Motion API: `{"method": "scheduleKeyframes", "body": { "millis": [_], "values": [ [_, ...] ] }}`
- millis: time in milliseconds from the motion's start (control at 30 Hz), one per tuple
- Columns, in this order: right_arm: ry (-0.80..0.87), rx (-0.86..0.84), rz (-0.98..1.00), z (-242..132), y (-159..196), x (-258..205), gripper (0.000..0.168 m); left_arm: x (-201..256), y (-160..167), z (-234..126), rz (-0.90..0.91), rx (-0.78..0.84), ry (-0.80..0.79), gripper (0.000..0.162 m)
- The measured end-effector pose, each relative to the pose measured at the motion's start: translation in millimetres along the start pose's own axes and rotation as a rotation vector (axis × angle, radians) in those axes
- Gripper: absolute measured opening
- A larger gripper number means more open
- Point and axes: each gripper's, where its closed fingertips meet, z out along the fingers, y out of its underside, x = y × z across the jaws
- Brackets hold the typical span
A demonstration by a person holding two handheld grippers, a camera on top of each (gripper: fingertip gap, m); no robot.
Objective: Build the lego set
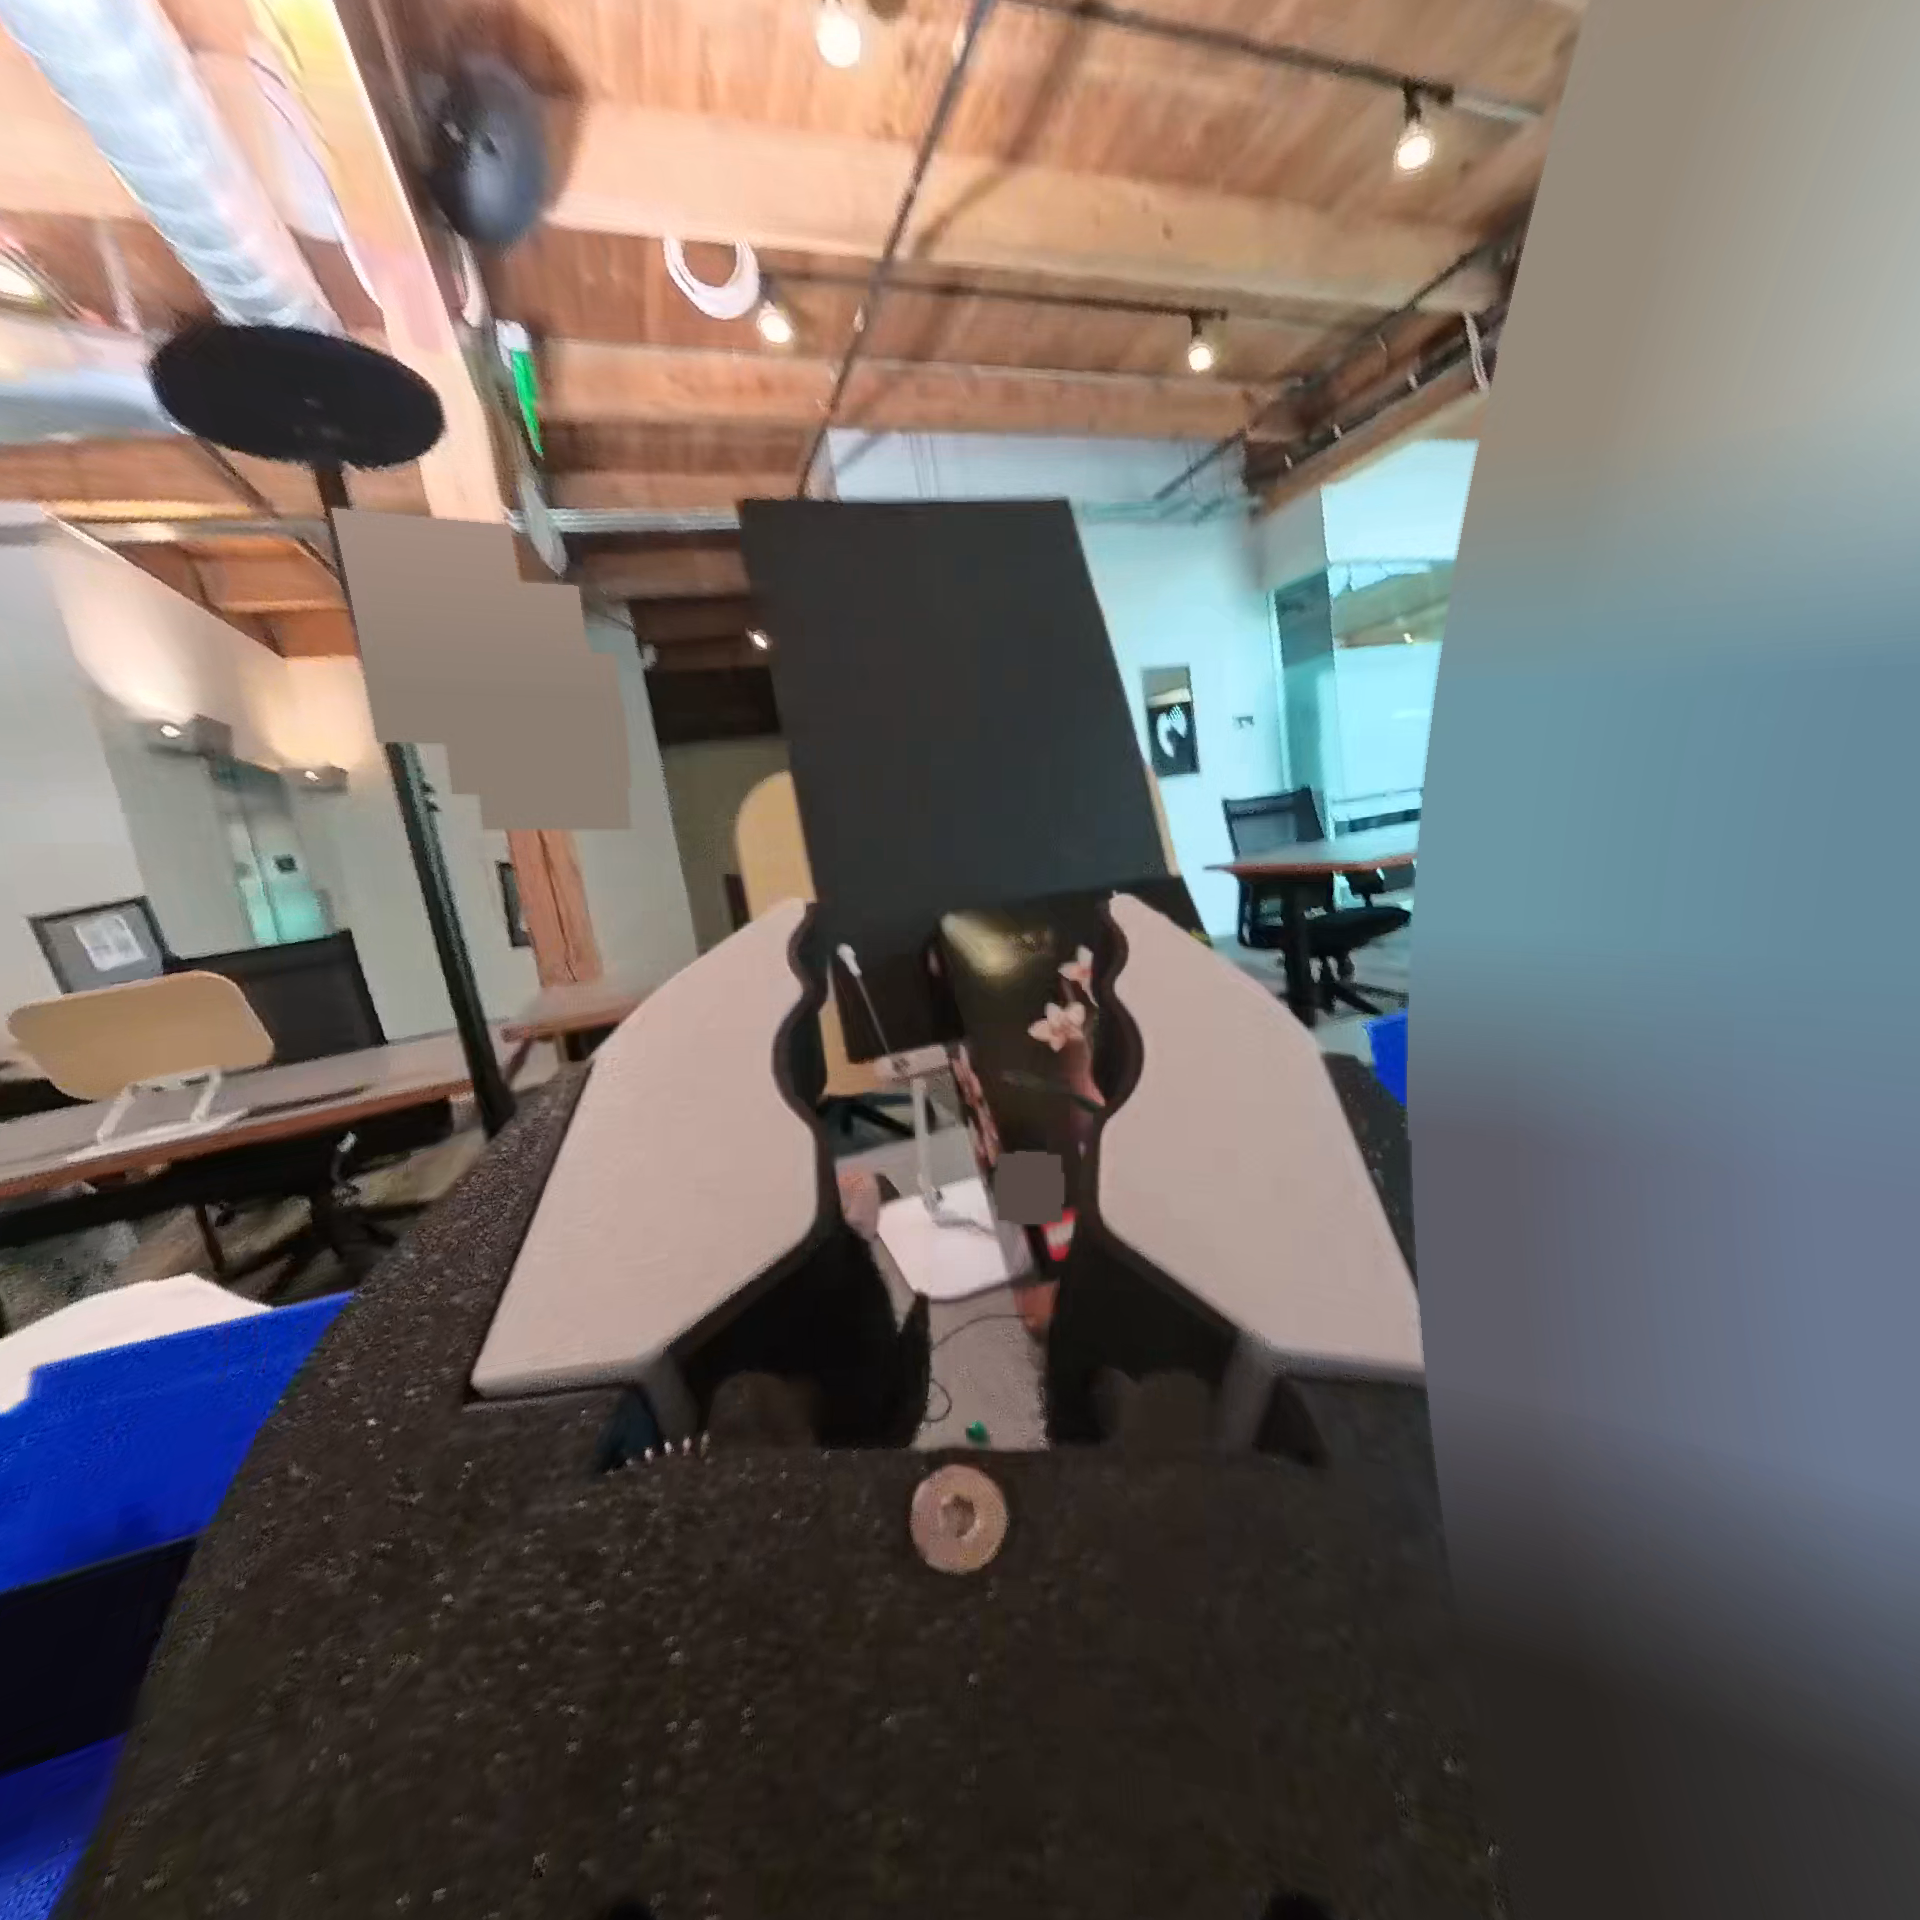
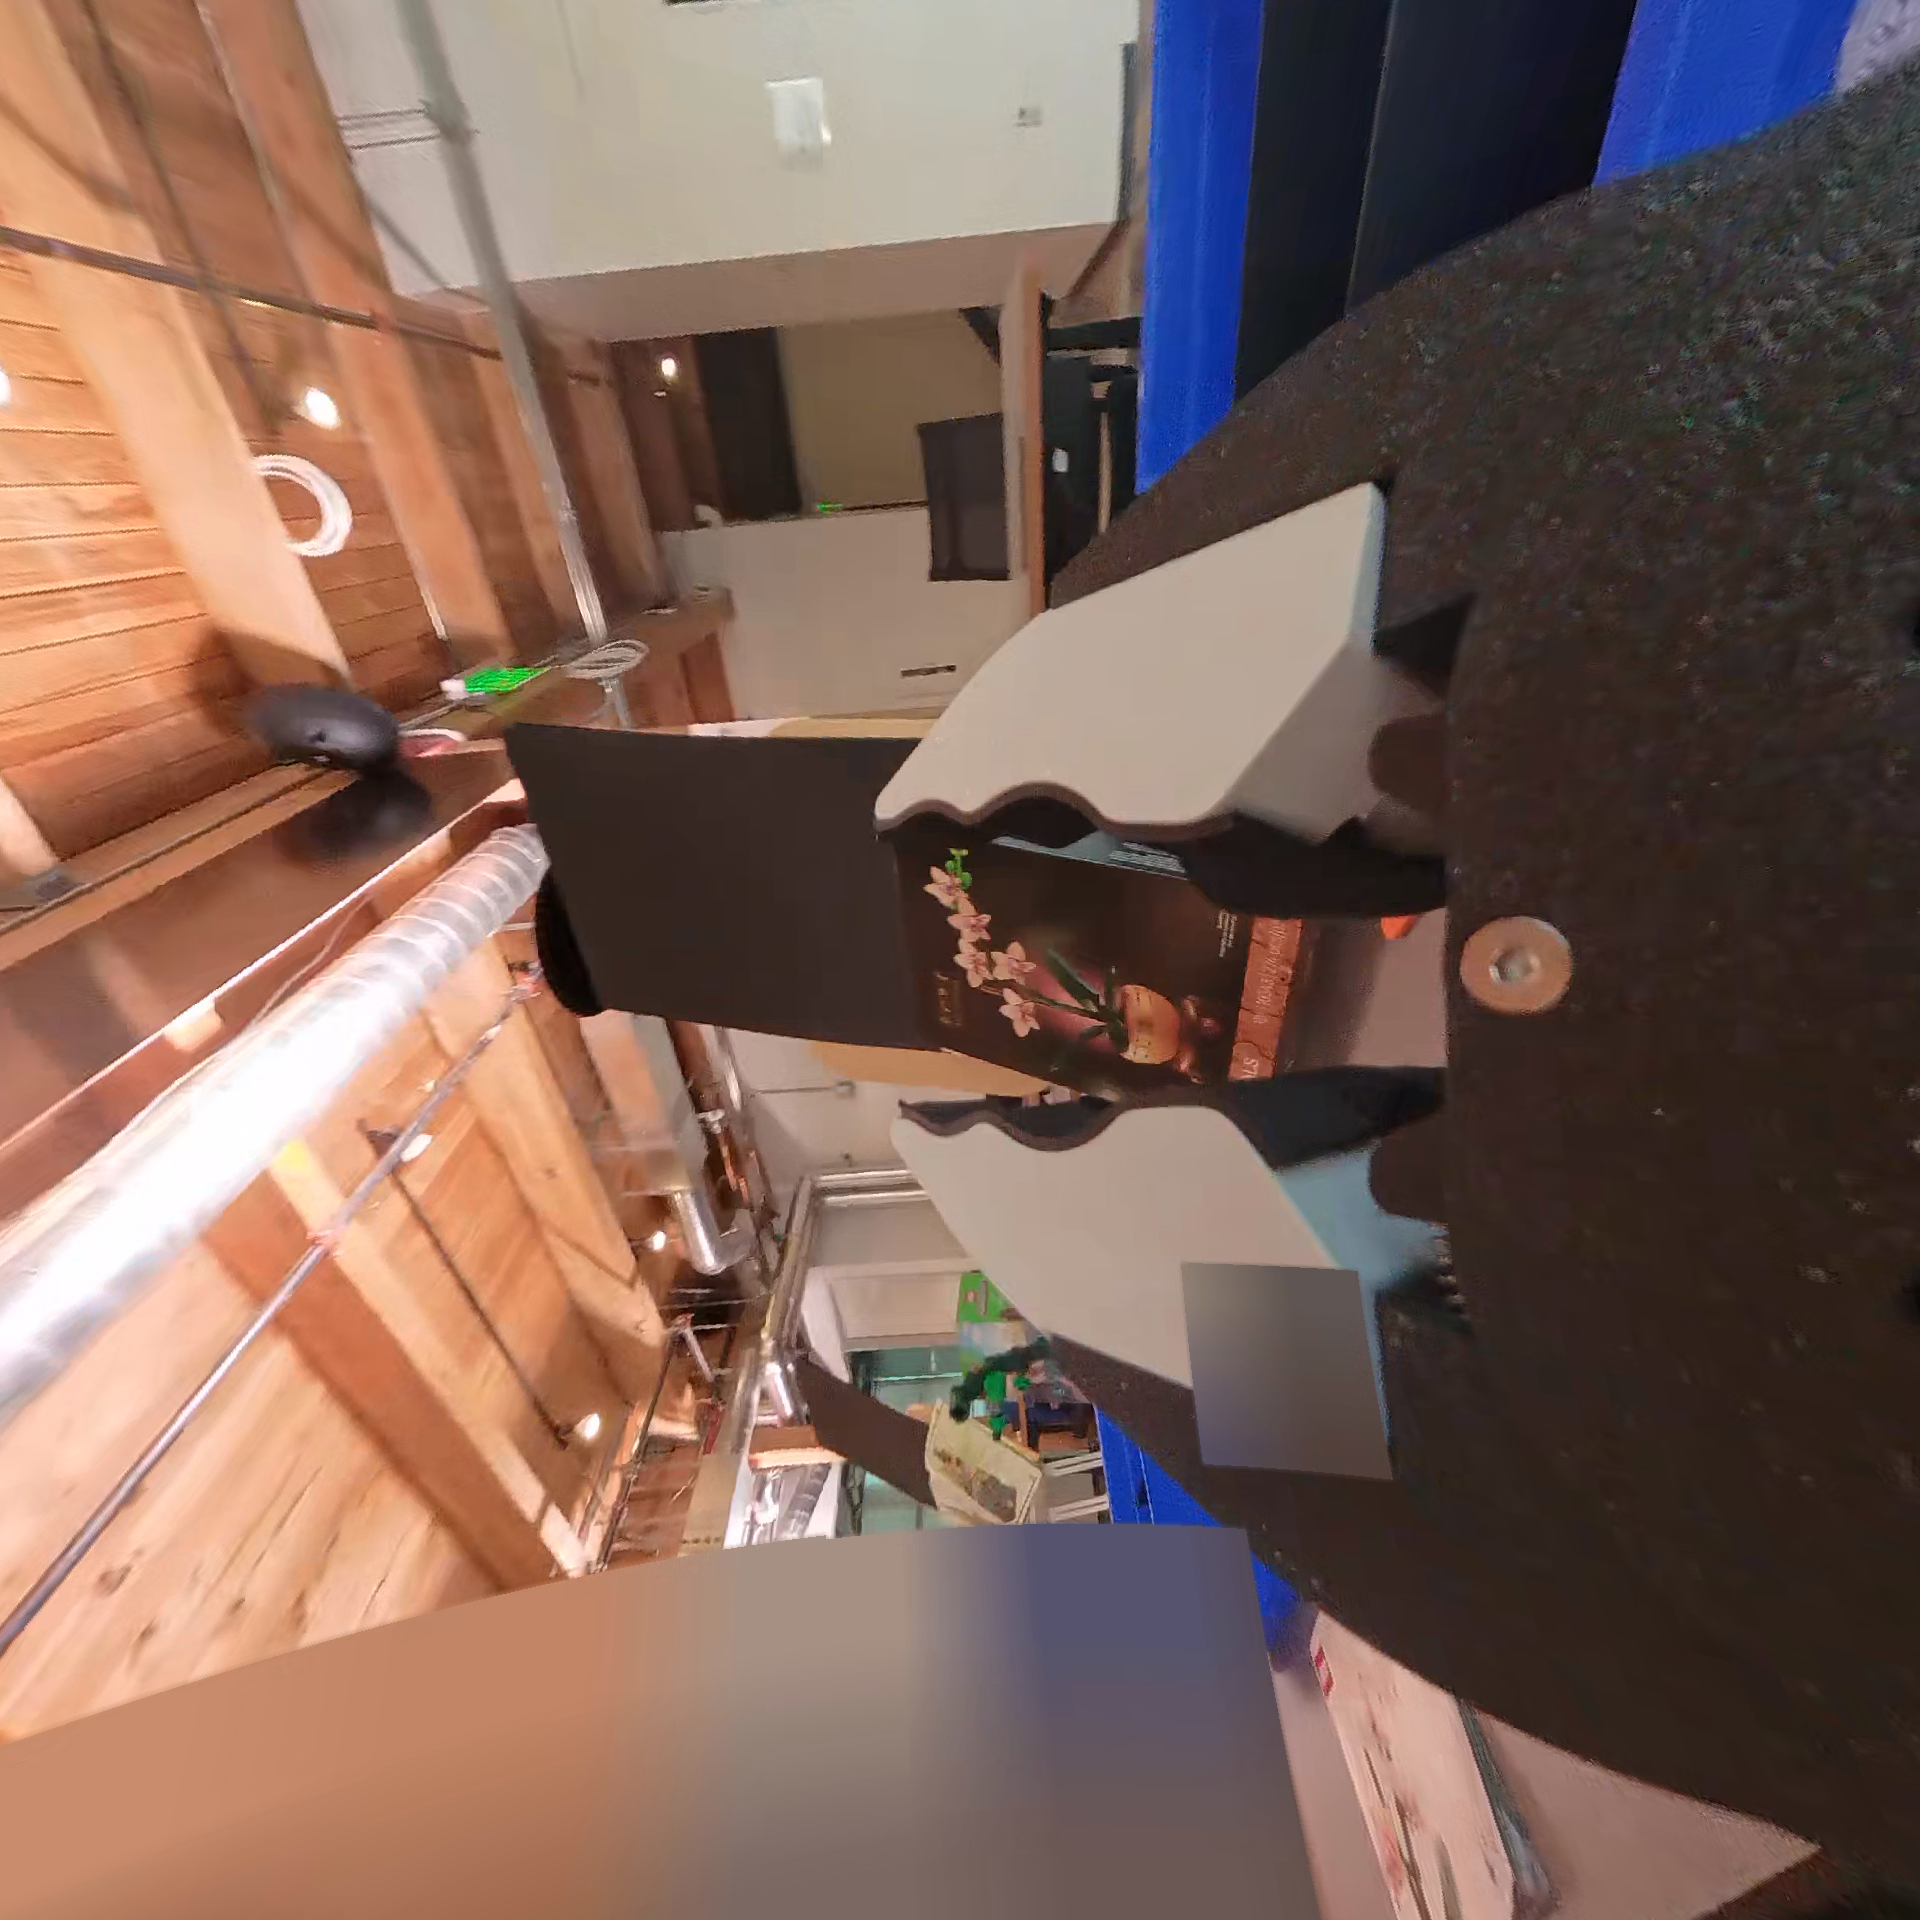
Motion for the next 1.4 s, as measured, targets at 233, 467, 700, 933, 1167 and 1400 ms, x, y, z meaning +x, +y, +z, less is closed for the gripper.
{"method": "scheduleKeyframes", "body": {
  "millis": [233,467,700,933,1167,1400],
  "values": [
    [-0.343,-0.167,-0.072,8.2,16.5,-50.7,0.072,70.6,32.4,1.4,0.087,-0.275,0.267,0.089],
    [-0.489,-0.444,-0.062,54.2,85.0,-119.1,0.084,118.0,112.3,3.1,0.105,-0.422,0.646,0.086],
    [-0.439,-0.749,-0.246,66.4,186.9,-131.8,0.075,106.2,188.7,11.6,0.226,-0.629,0.688,0.073],
    [-0.386,-0.600,-0.253,79.5,166.7,-127.0,0.070,102.3,187.1,27.5,0.267,-0.624,0.618,0.084],
    [-0.295,-0.402,0.005,75.1,122.3,-119.2,0.045,91.8,162.1,10.6,0.263,-0.604,0.588,0.085],
    [-0.481,-0.323,-0.359,93.2,101.3,-158.2,0.033,140.4,67.9,39.9,0.196,-0.084,0.521,0.031]
  ]
}}
